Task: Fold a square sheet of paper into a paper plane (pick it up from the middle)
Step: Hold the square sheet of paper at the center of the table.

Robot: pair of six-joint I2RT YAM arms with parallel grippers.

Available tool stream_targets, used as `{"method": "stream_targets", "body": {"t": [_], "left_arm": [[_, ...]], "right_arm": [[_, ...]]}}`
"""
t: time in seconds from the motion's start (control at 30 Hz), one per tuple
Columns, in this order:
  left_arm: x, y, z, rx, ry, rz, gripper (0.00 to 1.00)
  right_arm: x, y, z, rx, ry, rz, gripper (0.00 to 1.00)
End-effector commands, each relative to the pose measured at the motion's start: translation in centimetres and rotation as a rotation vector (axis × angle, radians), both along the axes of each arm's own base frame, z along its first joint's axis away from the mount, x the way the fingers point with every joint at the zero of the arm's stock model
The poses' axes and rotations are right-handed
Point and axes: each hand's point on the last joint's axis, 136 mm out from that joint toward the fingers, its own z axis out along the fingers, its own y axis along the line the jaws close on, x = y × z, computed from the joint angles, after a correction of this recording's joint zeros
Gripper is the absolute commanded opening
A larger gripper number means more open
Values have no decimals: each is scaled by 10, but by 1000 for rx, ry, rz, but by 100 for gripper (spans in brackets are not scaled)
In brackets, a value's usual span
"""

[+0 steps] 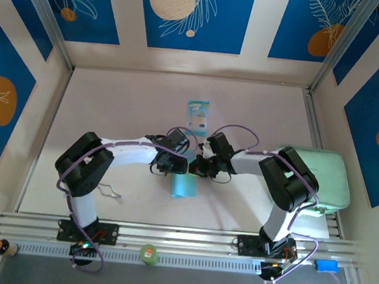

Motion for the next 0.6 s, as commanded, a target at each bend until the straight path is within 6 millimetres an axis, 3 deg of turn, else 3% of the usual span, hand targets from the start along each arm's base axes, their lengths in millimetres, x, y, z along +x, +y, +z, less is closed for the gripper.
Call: {"method": "stream_targets", "body": {"t": [0.0, 0.27, 0.37, 0.43, 0.57], "left_arm": [[1, 18, -22, 58, -1, 21, 53], [20, 17, 57, -56, -170, 60, 64], [23, 18, 77, -129, -209, 71, 63], [24, 10, 86, -235, -221, 61, 53], [25, -9, 96, -518, -187, 59, 22]], "right_arm": [[-17, -25, -32, -154, 10, 36, 0], [-7, -22, -27, -109, -21, 135, 0], [-5, -23, -26, -107, -26, 137, 0], [-5, -23, -26, -104, -17, 131, 0], [-6, -24, -25, -103, -2, 119, 0]]}}
